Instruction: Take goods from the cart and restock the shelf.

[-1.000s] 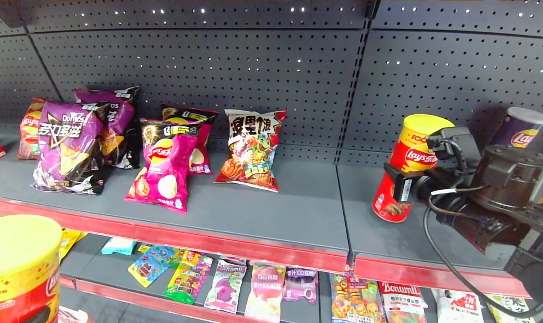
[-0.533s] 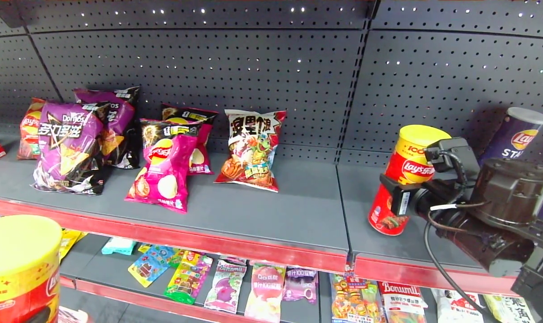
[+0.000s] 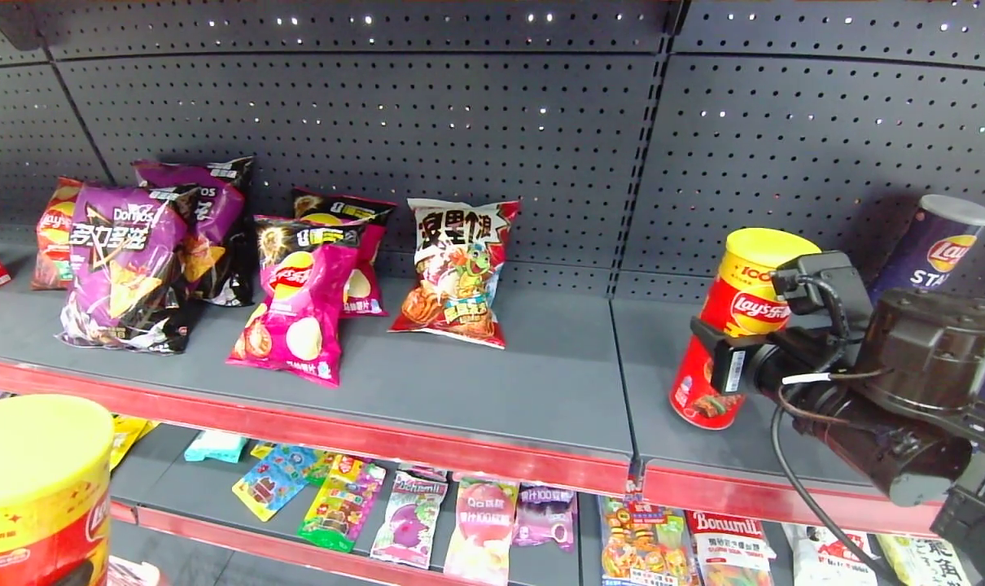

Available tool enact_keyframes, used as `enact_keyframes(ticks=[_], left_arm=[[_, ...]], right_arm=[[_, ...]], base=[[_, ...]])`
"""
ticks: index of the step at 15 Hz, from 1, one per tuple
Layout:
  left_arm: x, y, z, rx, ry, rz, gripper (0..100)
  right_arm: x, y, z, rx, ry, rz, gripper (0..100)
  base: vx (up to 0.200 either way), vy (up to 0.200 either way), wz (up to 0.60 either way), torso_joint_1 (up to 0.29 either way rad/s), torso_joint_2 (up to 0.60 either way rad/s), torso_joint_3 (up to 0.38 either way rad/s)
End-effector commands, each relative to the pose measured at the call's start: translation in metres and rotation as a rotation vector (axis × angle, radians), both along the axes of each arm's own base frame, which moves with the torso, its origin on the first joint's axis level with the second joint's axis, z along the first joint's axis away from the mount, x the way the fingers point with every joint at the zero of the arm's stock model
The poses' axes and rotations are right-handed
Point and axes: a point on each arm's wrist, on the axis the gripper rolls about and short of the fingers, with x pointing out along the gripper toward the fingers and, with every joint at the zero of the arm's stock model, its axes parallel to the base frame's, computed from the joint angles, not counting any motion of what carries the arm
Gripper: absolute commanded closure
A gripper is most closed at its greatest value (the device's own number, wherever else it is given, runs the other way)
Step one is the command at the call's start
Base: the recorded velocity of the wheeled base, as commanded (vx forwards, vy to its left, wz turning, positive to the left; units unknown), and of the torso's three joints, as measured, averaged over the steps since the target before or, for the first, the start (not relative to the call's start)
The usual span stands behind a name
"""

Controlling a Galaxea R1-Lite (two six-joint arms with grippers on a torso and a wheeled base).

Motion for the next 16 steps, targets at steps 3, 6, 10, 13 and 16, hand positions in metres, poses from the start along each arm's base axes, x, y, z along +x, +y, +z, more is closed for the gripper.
enact_keyframes(ticks=[3,6,10,13,16], left_arm=[[-0.0001,0.0,0.0004,0.0,-0.001,0.001,100],[0.0,0.0,0.0001,0.0,-0.001,0.001,100],[-0.0001,0.0,0.0005,0.0,-0.003,0.001,100],[-0.0003,0.0,0.0006,0.0,-0.004,0.001,100],[0.0001,0.0,0.0009,0.0,-0.003,0.001,100]], right_arm=[[-0.0016,0.005,-0.0035,-0.006,0.013,0.02,100],[-0.0028,0.0052,-0.0049,-0.009,0.019,0.024,100],[-0.0042,0.0045,-0.0101,-0.018,0.039,0.022,100],[-0.0062,0.0034,-0.0103,-0.018,0.039,0.022,100],[-0.0062,0.0034,-0.0103,-0.018,0.039,0.022,100]], base=[[0.0,0.0,0.0,0.0,0.0,0.0],[0.0,0.0,0.0,0.0,0.0,0.0],[0.0,0.0,0.0,0.0,0.0,0.0],[0.0,0.0,0.0,0.0,0.0,0.0],[0.0,0.0,0.0,0.0,0.0,0.0]])
